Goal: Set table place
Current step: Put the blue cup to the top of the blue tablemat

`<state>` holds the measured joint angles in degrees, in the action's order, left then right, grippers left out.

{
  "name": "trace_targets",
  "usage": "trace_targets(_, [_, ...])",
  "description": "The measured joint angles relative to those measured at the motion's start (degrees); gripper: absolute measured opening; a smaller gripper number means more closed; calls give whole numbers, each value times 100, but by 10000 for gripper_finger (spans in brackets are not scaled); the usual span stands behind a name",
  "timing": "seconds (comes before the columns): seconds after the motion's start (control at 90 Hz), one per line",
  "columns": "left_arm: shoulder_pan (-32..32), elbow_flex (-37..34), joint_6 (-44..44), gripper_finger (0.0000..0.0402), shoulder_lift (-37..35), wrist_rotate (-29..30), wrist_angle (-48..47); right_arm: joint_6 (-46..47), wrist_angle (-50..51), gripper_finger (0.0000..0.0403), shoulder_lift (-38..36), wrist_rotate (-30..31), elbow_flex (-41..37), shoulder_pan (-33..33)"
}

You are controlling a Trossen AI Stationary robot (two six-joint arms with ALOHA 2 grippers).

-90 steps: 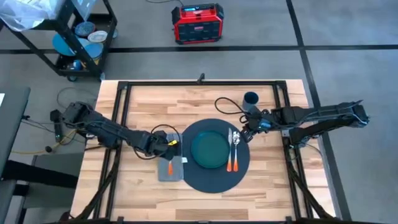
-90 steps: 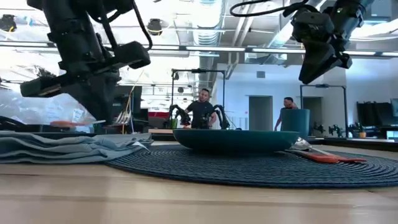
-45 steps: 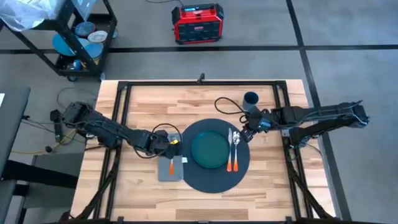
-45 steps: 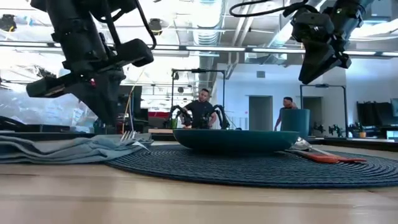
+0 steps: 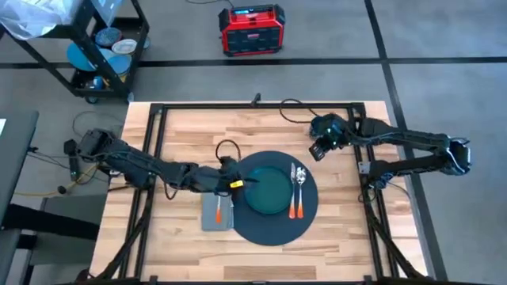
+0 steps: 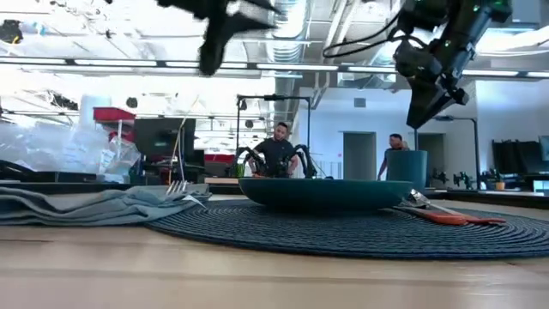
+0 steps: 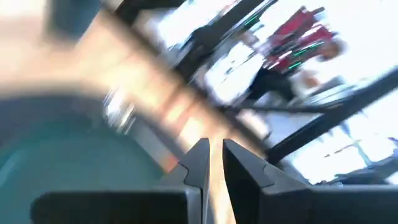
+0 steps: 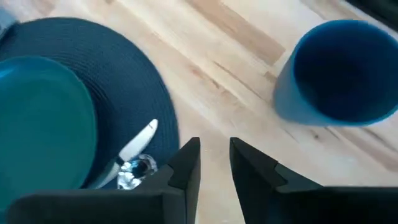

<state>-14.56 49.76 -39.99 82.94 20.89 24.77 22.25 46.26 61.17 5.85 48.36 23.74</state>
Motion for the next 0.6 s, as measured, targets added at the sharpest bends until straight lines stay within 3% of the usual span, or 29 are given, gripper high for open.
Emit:
trace_targets(0.156, [182,2,685,27,-2,-102,924,-670,-7,140,0,-602,2,634])
trace_targets(0.333, [414,1,621,27,-2,-591,899,-967,-22,200,105,-880,354,1089])
trace_targets(0.6, [543,0,608,27,-2,-760,885,-1679,479,209,1246,-744,734,1369])
